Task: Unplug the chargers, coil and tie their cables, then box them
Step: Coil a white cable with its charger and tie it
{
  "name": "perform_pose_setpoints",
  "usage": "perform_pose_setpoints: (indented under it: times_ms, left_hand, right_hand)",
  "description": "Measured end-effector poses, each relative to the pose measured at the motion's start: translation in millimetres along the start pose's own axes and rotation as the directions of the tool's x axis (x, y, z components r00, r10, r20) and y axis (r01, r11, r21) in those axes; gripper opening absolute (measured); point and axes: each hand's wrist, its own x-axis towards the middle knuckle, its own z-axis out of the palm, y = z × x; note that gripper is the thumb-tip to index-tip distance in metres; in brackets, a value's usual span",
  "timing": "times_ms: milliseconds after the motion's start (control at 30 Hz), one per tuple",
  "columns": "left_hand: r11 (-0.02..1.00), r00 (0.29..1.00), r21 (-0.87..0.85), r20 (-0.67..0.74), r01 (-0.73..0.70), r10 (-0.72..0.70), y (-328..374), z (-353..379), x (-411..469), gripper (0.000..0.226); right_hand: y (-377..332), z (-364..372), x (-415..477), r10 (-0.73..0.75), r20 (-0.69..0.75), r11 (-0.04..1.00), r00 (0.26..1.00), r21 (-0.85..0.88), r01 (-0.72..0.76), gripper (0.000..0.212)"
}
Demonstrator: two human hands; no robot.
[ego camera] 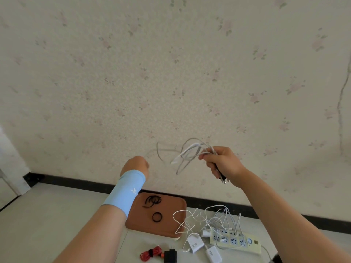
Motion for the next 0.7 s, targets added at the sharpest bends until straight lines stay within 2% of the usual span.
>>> perform_pose_setpoints:
  times_ms: [33, 100, 133, 167, 200, 233, 267, 300, 333, 367, 433, 500, 533, 600, 667, 700]
  left_hand:
    - [0.984, 0.988, 0.177, 0.149, 0.014, -0.041, -3, 0, -2, 0.025]
    - [0.898, 0.892, 0.43, 0.436, -0.088, -0.121, -3, 4, -10, 0.019]
    - [0.872, 0.86, 0.463, 0.498, -0.157, -0.11, 0, 8, -13, 0.023]
    - [0.89, 0.859, 0.418, 0.509, -0.184, -0.061, 4, 11, -15, 0.025]
    - [0.933, 0.88, 0.307, 0.475, -0.189, 0.021, 9, 11, -17, 0.025]
    - [0.97, 0.918, 0.148, 0.377, -0.193, 0.125, 15, 9, -19, 0.029]
    - [0.973, 0.951, -0.012, 0.211, -0.229, 0.226, 21, 6, -22, 0.034]
    - [0.941, 0.951, -0.149, 0.019, -0.303, 0.309, 27, 3, -24, 0.037]
    - [0.883, 0.919, -0.257, -0.135, -0.394, 0.371, 31, 0, -28, 0.037]
    - [0.817, 0.879, -0.324, -0.206, -0.476, 0.43, 34, -1, -31, 0.039]
    - [0.721, 0.806, -0.372, -0.16, -0.584, 0.57, 39, 0, -39, 0.044]
    - [0.703, 0.755, -0.335, -0.041, -0.627, 0.654, 43, 5, -45, 0.039]
    - [0.705, 0.75, -0.327, -0.016, -0.629, 0.662, 44, 7, -47, 0.031]
    - [0.733, 0.781, -0.334, -0.014, -0.592, 0.624, 43, 9, -45, 0.016]
    - [0.748, 0.805, -0.365, -0.007, -0.554, 0.593, 39, 8, -43, 0.015]
    - [0.729, 0.821, -0.458, -0.003, -0.509, 0.571, 38, 6, -43, 0.016]
  right_hand:
    - [0, -2, 1, 0.01, -0.033, 1.0, 0.999, 0.02, -0.009, 0.021]
    - [1, -1, 2, 0.051, -0.027, 0.998, 0.998, -0.019, -0.052, 0.02]
    - [3, 1, 1, 0.081, 0.001, 0.994, 0.997, -0.078, -0.081, 0.019]
    - [5, 3, 0, 0.113, 0.038, 0.983, 0.993, -0.149, -0.106, 0.018]
    - [6, 6, 0, 0.145, 0.077, 0.968, 0.986, -0.218, -0.125, 0.017]
    - [7, 9, -1, 0.173, 0.115, 0.952, 0.978, -0.275, -0.136, 0.016]
    - [7, 12, -2, 0.193, 0.148, 0.939, 0.97, -0.313, -0.139, 0.015]
    - [7, 14, -2, 0.202, 0.177, 0.933, 0.963, -0.335, -0.134, 0.015]
    - [6, 15, -2, 0.204, 0.198, 0.931, 0.959, -0.343, -0.127, 0.015]
    - [5, 16, -2, 0.202, 0.213, 0.932, 0.956, -0.342, -0.121, 0.016]
    - [3, 19, -2, 0.195, 0.23, 0.937, 0.953, -0.33, -0.112, 0.016]
    - [2, 20, -2, 0.184, 0.23, 0.937, 0.956, -0.335, -0.1, 0.016]
    - [2, 19, -3, 0.177, 0.225, 0.935, 0.958, -0.343, -0.092, 0.016]
    - [1, 18, -4, 0.147, 0.209, 0.944, 0.967, -0.321, -0.074, 0.015]
    - [0, 17, -5, 0.097, 0.184, 0.972, 0.978, -0.229, -0.053, 0.015]
    - [-1, 16, -6, 0.071, 0.163, 0.983, 0.984, -0.177, -0.042, 0.015]
